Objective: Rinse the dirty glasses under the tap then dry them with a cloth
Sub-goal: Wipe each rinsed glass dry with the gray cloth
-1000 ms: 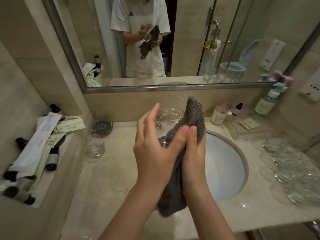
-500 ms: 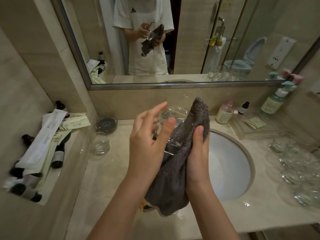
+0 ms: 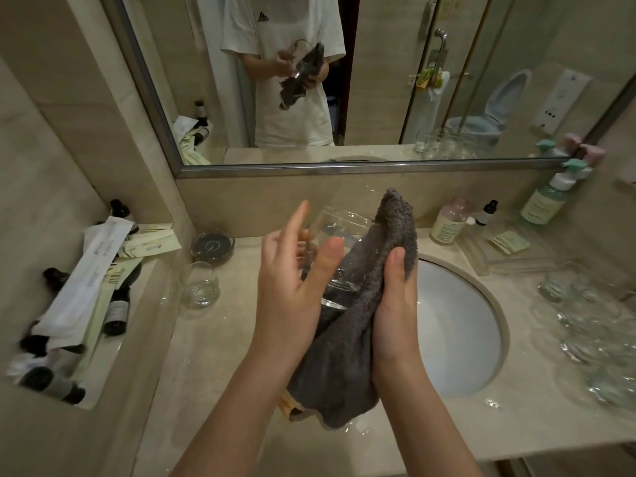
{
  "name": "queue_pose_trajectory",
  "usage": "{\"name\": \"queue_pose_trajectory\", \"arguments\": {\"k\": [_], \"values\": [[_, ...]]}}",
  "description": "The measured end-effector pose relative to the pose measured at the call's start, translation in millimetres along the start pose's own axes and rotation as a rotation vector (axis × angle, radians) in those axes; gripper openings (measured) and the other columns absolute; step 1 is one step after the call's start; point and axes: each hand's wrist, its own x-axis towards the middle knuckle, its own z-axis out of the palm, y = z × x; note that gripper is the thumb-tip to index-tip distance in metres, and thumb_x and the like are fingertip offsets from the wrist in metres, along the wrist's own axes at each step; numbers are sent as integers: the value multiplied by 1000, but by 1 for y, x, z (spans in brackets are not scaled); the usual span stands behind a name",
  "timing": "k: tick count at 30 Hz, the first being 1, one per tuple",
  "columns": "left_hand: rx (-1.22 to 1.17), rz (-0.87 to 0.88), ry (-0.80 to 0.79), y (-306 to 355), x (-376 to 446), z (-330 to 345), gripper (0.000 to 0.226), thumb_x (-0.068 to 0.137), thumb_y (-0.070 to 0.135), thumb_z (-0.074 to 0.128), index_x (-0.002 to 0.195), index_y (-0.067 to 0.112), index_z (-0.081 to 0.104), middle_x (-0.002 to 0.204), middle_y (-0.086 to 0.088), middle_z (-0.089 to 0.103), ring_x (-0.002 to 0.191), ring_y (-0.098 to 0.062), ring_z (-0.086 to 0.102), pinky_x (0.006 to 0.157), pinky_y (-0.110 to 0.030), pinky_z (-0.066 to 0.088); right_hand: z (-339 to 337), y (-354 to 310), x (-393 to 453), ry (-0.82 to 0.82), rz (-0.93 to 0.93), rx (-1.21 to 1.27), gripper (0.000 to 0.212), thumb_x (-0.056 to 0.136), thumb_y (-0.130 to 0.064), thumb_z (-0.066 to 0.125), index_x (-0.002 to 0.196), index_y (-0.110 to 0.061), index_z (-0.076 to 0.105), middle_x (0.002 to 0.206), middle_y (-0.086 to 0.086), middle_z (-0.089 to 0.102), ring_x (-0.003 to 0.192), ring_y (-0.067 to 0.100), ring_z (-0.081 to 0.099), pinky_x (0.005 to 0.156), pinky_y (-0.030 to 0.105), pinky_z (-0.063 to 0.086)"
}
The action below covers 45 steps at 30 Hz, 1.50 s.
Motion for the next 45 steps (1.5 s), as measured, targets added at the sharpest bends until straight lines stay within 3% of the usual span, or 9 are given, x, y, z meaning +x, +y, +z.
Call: {"name": "queue_pose_trajectory", "arguments": {"k": [4,9,15,20,24,30,35,40,45], "values": [[128,121,50,-2,-10,4,63,79,71,53,135,46,40,118,11,56,106,2,57,89,-14,46,-1,0,-3,-5,-22,-19,49,76,-58,46,123,-44,50,108,-16,70,102,1,66,79,17,53],[-48,9,-34,5,-4,0,67,65,57,73,126,43,49,115,12,66,103,2,63,87,-12,47,-1,1,-3,10,-44,23,63,78,-57,45,134,-30,49,120,-4,67,108,8,65,93,25,53],[-244,-96,-182,3,2,-1,57,72,59,59,125,38,54,111,19,70,106,1,64,84,-9,46,-3,-1,1,-13,-32,45,66,77,-58,45,137,-29,47,121,-2,67,107,10,66,89,27,55],[-164,-74,-270,-8,1,-1,93,64,53,77,146,32,39,133,6,58,123,-10,57,105,-39,45,-11,-6,8,-10,-162,-26,46,83,-46,46,128,-48,39,118,-26,63,103,-5,63,83,17,52],[-276,-79,-278,-9,2,-9,75,60,40,78,129,42,47,114,18,68,105,-4,66,84,-21,54,-23,-12,12,-43,-290,-116,35,88,-30,55,117,-46,45,96,-32,65,92,-7,64,74,12,50],[-357,-107,-227,-16,0,-15,67,50,35,82,108,53,55,111,10,68,89,-16,71,63,-30,57,-44,-36,26,-203,-473,-408,26,85,-17,63,105,-34,66,132,-14,57,123,3,53,104,26,43],[-425,-43,-268,-15,7,-21,63,55,32,77,114,50,64,112,8,71,96,-15,70,73,-24,54,-53,-53,27,-476,-495,-666,35,73,-44,68,106,-36,69,131,-25,56,123,-3,51,96,8,37],[-308,-35,-419,-5,18,-33,63,56,31,76,117,40,65,101,13,72,75,-7,69,58,-14,50,-60,-68,36,-695,-400,-752,45,69,-39,76,113,-32,68,126,-19,61,121,1,56,96,13,42],[-184,-51,-538,0,26,-39,68,53,39,79,118,50,63,115,15,69,87,-21,72,61,-31,60,-65,-84,44,-672,-292,-737,52,59,-42,80,108,-36,60,116,-15,64,106,9,65,84,26,56]]}}
